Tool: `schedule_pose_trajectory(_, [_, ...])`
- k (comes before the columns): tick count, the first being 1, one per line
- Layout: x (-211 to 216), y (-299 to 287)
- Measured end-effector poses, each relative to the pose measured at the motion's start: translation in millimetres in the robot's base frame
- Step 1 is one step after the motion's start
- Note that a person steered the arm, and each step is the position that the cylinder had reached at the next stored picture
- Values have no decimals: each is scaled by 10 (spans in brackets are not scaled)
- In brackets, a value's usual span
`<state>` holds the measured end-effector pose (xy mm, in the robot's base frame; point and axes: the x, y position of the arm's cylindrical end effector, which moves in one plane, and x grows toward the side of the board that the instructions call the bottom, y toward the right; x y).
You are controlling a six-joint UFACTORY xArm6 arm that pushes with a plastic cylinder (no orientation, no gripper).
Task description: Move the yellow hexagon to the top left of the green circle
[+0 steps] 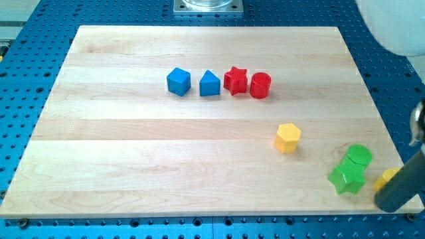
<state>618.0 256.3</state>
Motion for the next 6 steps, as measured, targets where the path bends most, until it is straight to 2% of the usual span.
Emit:
schedule_pose_trajectory(2, [1, -85])
schedule_pose_trajectory(4, [-1, -967])
schedule_pose_trajectory(5, [10, -1619])
schedule_pose_trajectory(6, [-49, -1707])
